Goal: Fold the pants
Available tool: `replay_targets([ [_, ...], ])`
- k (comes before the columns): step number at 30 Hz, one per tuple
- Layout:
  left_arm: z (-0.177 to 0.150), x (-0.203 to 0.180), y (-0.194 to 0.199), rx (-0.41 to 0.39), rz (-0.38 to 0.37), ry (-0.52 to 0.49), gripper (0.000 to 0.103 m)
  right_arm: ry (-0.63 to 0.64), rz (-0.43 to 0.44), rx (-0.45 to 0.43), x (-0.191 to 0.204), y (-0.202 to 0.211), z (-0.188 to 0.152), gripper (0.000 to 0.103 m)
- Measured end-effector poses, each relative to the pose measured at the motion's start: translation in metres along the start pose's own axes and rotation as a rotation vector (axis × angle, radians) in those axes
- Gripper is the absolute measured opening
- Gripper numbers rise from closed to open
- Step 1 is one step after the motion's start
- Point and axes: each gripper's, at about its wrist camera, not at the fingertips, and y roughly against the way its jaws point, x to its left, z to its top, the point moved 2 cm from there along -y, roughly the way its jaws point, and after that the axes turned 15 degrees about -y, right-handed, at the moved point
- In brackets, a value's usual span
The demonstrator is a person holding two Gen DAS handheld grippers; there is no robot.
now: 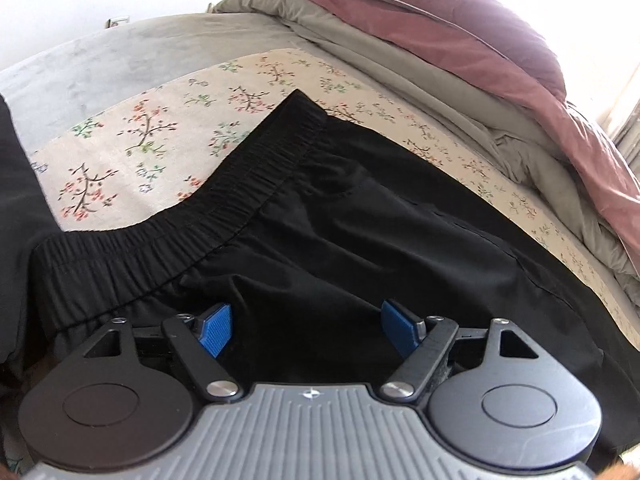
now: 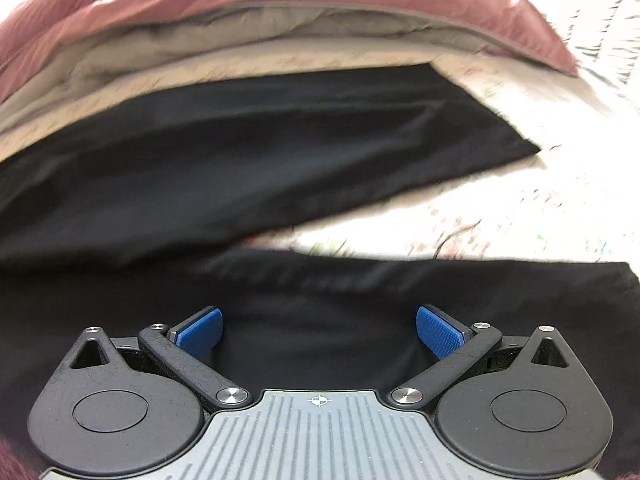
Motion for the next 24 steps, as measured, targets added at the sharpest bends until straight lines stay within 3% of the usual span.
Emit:
replay_targets([
  [4,-0.003,0.001,-0.001,-0.006,-0.004,0.005,0.095,-0.038,-0.018,-0.070,-0.001,-0.010,0.008,0.103],
  [7,-0.002,0.002,0.003,-0.018,-0.005,0.013,0.095,-0.084,-0.060,-0.007,0.003,-0.004,0.020,0.103],
  [10,-0.003,0.003,0.013,-0.030,-0.016,0.023,0.095,-0.159,0.057,-0.039,0.002,0.037,0.030,0.103],
  [12,-0.003,0.003,0.020,-0.036,-0.024,0.017,0.095,-0.181,0.083,-0.071,-0.006,0.058,0.032,0.103],
  [15,-0.007,-0.001,0.026,-0.020,-0.034,-0.030,0.095,-0.211,0.066,0.046,-0.016,0.063,0.017,0.103],
  [17,-0.012,-0.007,0.032,-0.005,-0.032,-0.087,0.094,-0.127,0.076,0.118,-0.005,0.065,-0.003,0.103],
  [21,-0.024,-0.018,0.052,-0.043,-0.053,-0.207,0.095,0.177,0.107,0.118,0.039,0.086,-0.061,0.103],
  [24,-0.038,-0.023,0.048,0.019,-0.042,-0.272,0.095,0.273,0.057,0.175,0.052,0.073,-0.091,0.103],
])
